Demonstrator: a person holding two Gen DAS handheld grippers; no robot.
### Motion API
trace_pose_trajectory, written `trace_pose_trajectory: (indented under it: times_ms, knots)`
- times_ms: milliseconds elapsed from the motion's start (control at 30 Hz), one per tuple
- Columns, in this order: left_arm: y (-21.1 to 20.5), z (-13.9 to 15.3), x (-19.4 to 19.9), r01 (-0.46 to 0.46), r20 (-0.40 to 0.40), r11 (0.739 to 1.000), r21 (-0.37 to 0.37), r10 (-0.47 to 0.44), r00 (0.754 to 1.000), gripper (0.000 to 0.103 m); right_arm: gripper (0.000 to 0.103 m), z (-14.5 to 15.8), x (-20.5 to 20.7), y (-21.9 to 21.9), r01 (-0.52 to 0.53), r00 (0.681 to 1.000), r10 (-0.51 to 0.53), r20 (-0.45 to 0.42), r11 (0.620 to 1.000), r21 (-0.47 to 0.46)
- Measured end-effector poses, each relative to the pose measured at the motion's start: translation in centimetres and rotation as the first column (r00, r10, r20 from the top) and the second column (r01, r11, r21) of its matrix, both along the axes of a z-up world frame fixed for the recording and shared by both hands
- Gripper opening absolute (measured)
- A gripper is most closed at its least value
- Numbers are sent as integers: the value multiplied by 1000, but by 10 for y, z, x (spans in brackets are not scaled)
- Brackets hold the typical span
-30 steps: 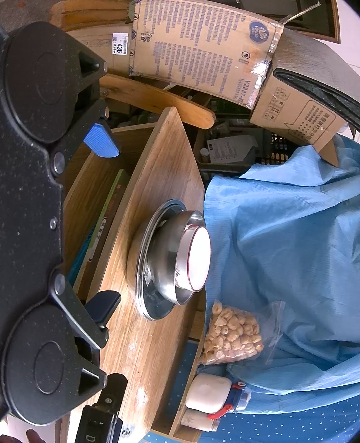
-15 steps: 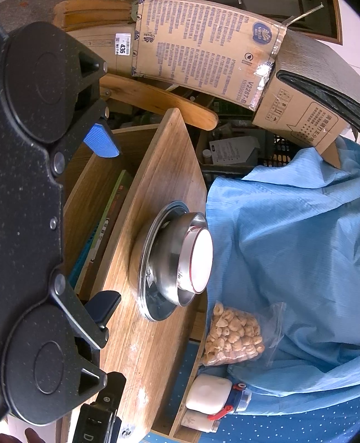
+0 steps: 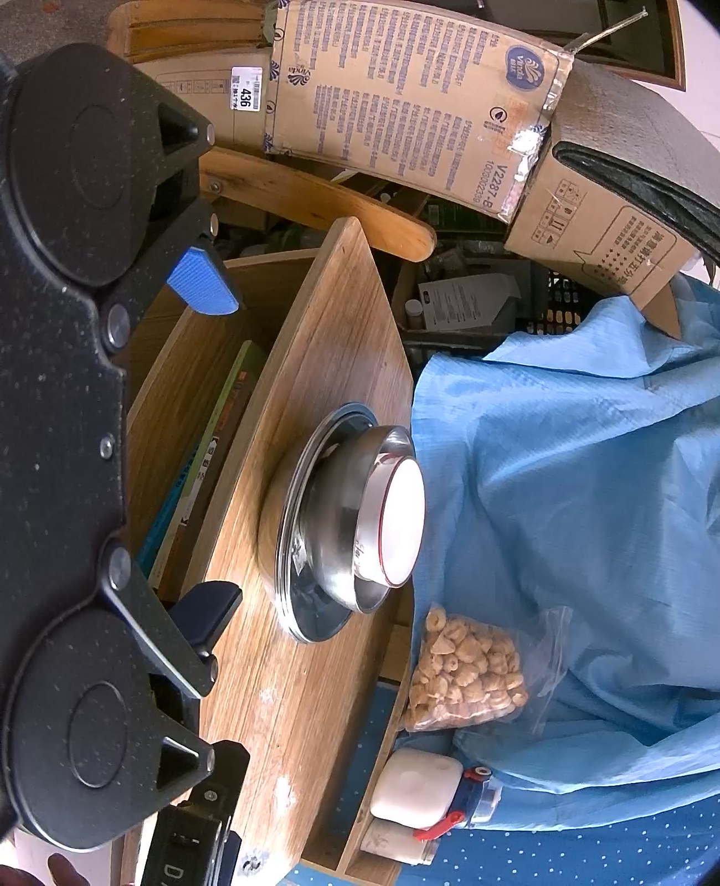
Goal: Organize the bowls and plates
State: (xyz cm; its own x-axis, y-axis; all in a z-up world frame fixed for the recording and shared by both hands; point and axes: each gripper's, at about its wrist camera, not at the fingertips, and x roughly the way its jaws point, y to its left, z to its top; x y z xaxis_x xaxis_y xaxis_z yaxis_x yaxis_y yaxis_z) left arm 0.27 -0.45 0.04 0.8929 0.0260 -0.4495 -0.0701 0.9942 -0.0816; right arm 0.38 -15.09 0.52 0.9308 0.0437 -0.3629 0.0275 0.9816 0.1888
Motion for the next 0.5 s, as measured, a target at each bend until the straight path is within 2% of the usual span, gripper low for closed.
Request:
trace_pose_trajectory:
  times_ms: [500]
  knots:
    - [0,-1,0,0,-3,1000,-2,0,1000,102,103,0,0,1,0,1000,0,-1,1000,0]
